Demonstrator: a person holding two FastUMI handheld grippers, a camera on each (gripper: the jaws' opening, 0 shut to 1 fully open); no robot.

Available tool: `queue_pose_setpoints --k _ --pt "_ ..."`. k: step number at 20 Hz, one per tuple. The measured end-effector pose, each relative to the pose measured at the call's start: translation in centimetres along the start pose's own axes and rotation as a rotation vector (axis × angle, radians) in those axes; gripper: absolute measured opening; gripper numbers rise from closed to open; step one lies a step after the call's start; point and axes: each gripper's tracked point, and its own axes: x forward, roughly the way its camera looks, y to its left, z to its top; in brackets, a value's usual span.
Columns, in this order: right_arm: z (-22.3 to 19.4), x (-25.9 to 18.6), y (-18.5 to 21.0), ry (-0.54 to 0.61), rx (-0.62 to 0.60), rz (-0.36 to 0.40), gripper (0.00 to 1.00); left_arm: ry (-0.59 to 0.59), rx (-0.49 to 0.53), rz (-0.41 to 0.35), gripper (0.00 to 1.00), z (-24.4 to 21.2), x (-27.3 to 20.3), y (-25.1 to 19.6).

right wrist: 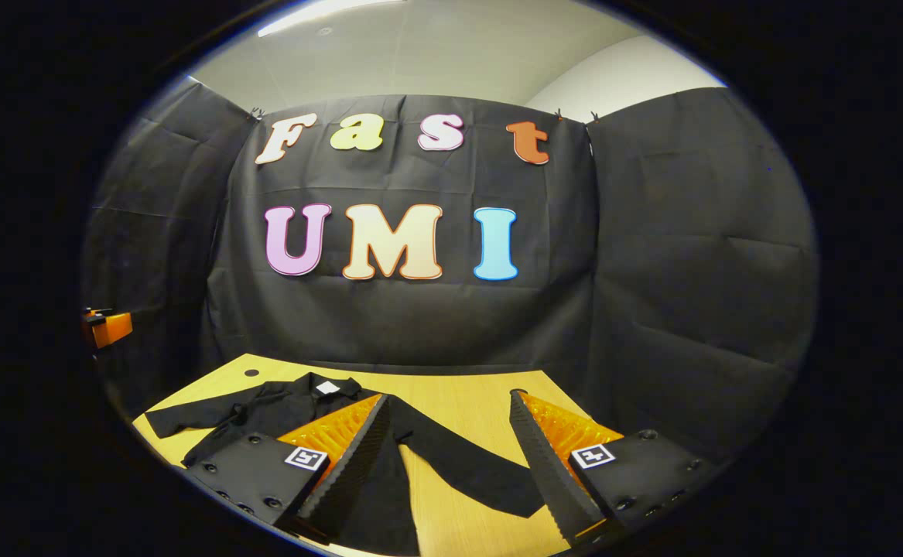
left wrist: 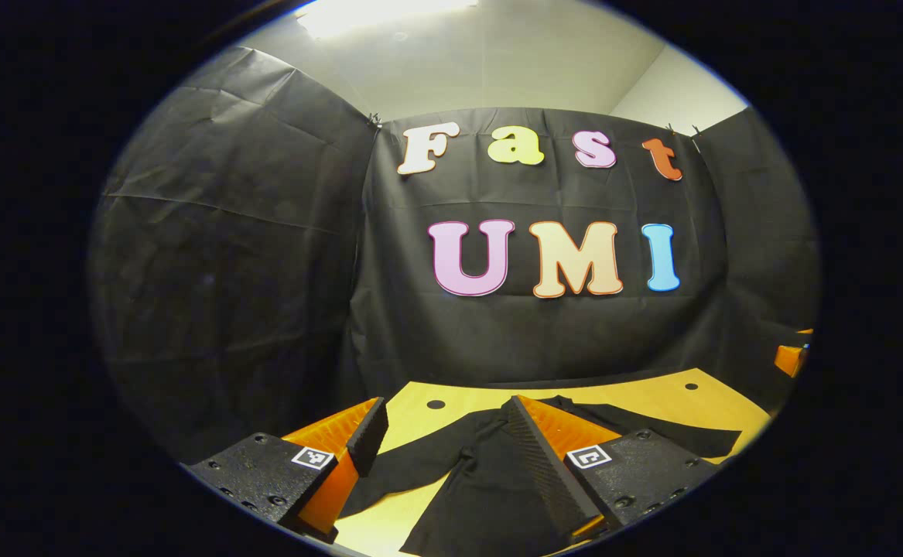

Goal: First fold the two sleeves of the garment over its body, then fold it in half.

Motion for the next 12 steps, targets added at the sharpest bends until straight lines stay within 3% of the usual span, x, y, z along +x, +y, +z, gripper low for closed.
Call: queue_pose_setpoints --k 12 --pt "-11.9 7.0 -8.1 0.220 0.035 -0.101 0.98 -0.017 0.034 0.141 0.93 0.5 -3.5 3.1"
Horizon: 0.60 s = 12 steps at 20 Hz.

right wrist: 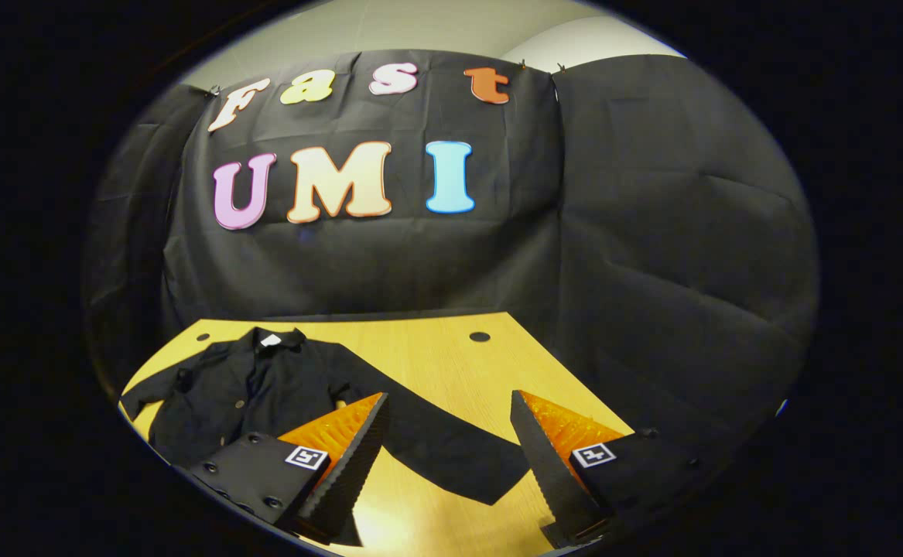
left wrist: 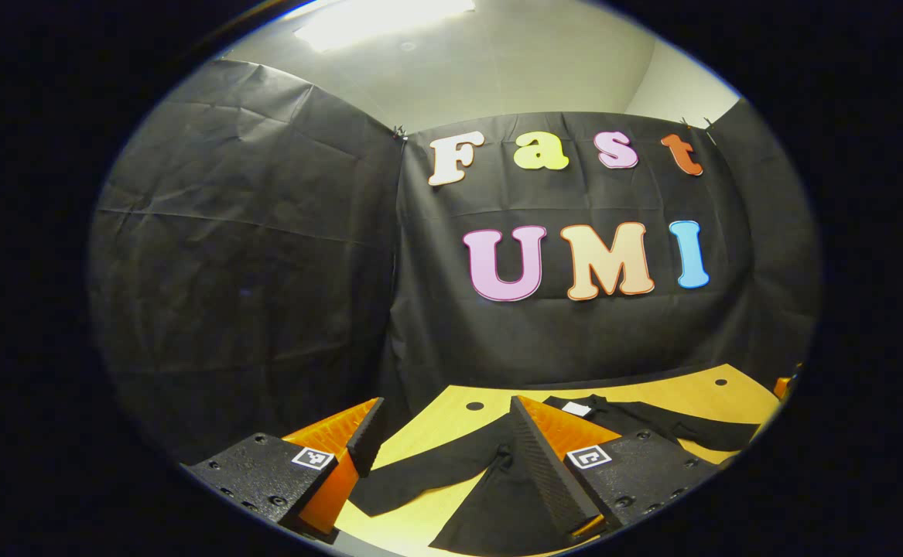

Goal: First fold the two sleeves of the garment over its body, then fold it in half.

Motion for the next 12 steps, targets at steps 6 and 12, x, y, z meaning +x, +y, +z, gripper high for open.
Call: queue_pose_setpoints --k 6,12 --pt "-6.3 4.8 -1.8 0.163 -0.015 -0.010 0.99 0.018 0.013 0.073 0.92 -0.6 -1.1 2.1" --pt "-11.5 7.8 -3.5 0.306 0.004 -0.037 0.99 0.034 0.017 0.116 0.92 -0.9 -1.6 3.0"
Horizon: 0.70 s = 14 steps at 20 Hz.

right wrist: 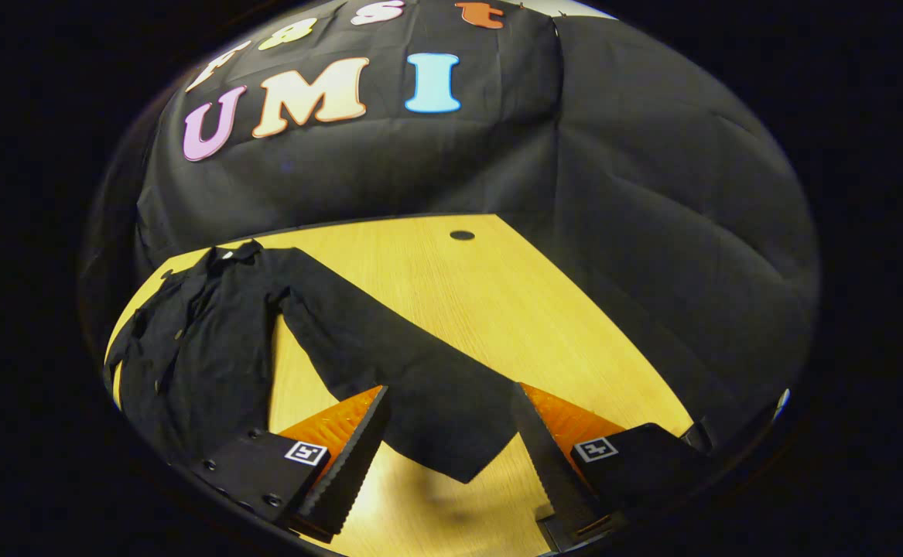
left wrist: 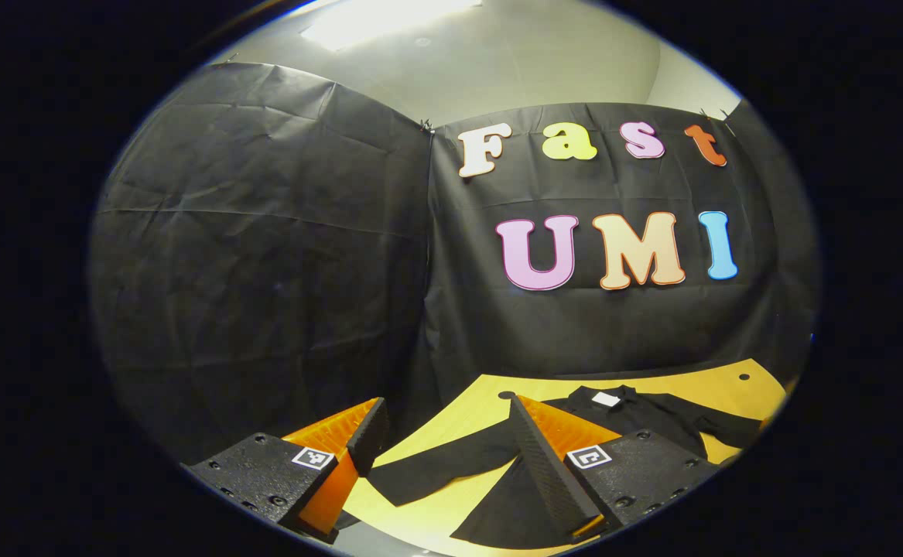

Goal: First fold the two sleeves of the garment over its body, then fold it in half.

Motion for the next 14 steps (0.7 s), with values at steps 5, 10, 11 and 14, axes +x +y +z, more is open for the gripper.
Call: queue_pose_setpoints --k 5,10,11,14 --pt "-1.7 2.4 -0.7 0.064 0.037 -0.013 1.00 0.007 0.015 0.015 0.92 -0.2 0.0 0.6" --pt "-3.5 4.0 -1.2 0.127 0.009 -0.014 1.00 0.011 0.011 0.025 0.95 -0.4 0.0 1.0" --pt "-3.8 4.1 -1.2 0.138 -0.001 -0.013 0.99 0.012 0.010 0.026 0.94 -0.4 0.0 1.1" --pt "-3.8 4.3 -1.2 0.145 -0.005 -0.002 0.98 0.019 0.011 0.024 0.94 -0.6 -0.1 0.9"
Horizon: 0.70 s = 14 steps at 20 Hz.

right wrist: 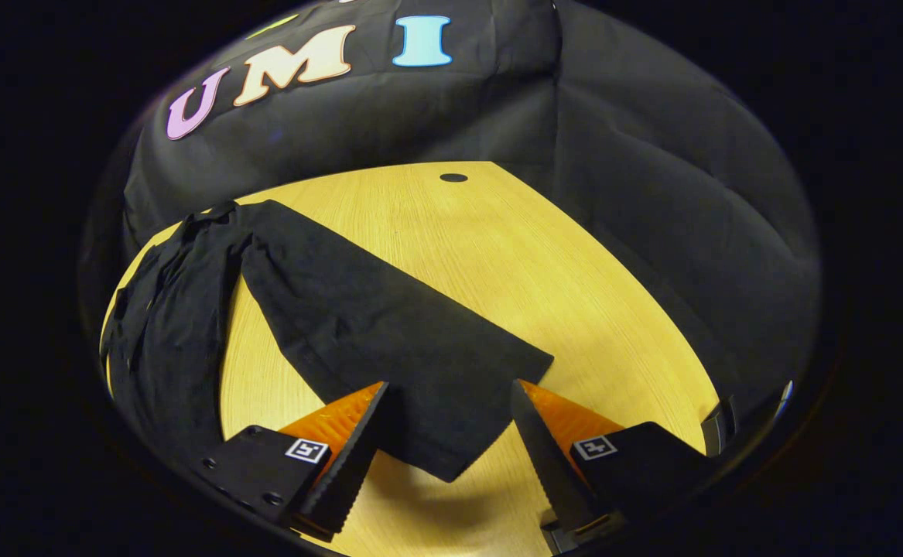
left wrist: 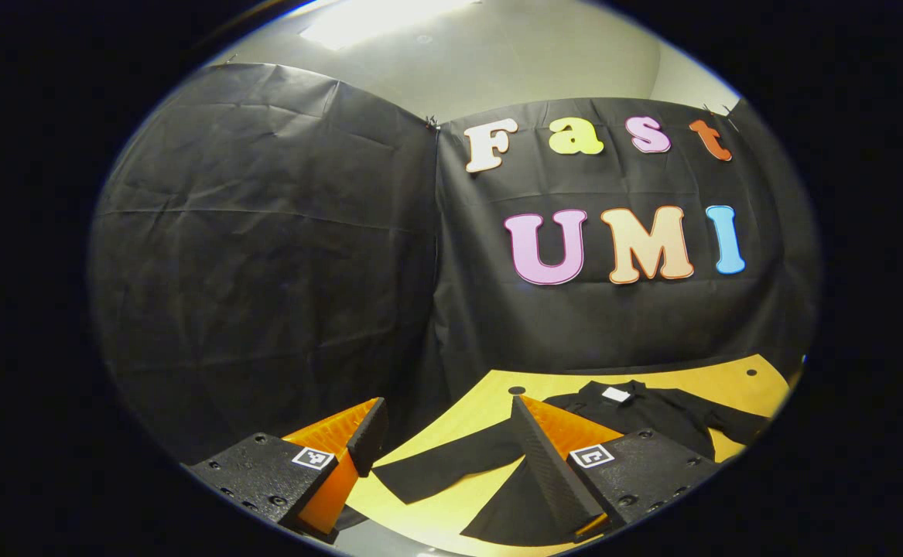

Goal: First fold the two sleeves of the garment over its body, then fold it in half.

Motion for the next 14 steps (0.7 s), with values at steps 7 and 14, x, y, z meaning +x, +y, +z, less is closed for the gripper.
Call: queue_pose_setpoints --k 7,14 --pt "-0.2 0.4 0.2 -0.021 0.016 0.036 0.97 0.010 0.015 -0.014 0.95 -0.5 -0.3 -0.6" --pt "-0.1 0.6 0.6 -0.008 -0.023 0.083 0.78 0.024 -0.017 -0.018 0.95 -1.1 -0.6 -1.6"
